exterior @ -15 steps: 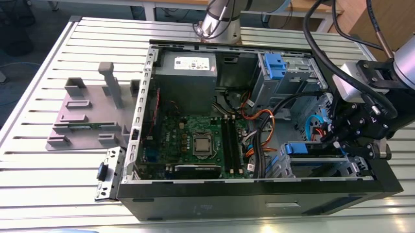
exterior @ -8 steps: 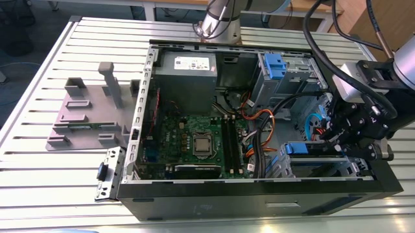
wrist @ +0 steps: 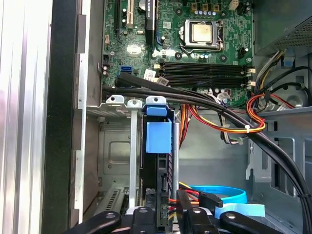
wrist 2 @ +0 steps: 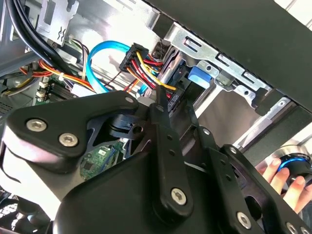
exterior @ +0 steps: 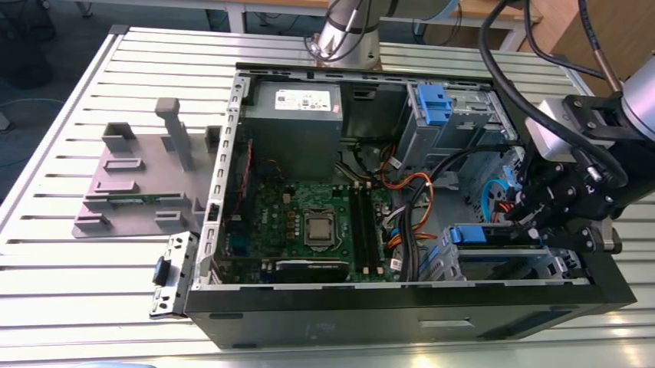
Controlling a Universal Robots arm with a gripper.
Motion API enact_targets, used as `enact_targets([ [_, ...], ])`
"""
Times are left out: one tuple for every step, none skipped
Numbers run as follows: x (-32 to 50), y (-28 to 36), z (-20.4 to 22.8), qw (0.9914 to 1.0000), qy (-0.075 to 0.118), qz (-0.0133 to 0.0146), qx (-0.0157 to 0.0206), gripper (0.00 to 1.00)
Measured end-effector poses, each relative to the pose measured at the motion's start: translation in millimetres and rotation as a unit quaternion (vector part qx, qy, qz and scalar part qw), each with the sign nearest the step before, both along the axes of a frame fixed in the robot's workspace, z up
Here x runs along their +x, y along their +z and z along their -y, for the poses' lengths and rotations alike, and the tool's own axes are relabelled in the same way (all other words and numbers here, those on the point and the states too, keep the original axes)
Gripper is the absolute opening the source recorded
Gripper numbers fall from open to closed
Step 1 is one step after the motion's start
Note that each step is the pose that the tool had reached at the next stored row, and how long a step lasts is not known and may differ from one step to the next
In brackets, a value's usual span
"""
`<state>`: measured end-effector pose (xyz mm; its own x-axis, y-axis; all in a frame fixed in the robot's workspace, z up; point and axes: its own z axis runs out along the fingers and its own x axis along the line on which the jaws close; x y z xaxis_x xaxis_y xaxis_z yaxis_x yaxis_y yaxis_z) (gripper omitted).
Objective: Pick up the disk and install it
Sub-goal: 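Insert the first disk wire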
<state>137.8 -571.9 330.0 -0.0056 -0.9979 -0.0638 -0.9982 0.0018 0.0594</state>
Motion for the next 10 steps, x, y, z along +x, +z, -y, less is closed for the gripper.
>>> enact_targets([
  [0.0, 1.4, 0.0, 1.0, 0.0, 0.0, 0.0, 0.31],
  [0.0, 3.2, 0.0, 1.0, 0.0, 0.0, 0.0001, 0.31],
  [0.0, 5.0, 0.0, 1.0, 0.0, 0.0, 0.0002, 0.31],
  [0.0, 6.9, 0.0, 1.0, 0.0, 0.0, 0.0001, 0.31],
  [0.0, 8.5, 0.0, 1.0, 0.0, 0.0, 0.0002, 0.31],
  [0.0, 10.2, 0.0, 1.0, 0.0, 0.0, 0.0001, 0.31],
  [0.0, 11.7, 0.0, 1.0, 0.0, 0.0, 0.0001, 0.31],
  [0.0, 12.5, 0.0, 1.0, 0.0, 0.0, 0.0001, 0.31],
  [0.0, 12.7, 0.0, 1.0, 0.0, 0.0, 0.0003, 0.31],
  [0.0, 12.8, 0.0, 1.0, 0.0, 0.0, 0.0004, 0.31],
])
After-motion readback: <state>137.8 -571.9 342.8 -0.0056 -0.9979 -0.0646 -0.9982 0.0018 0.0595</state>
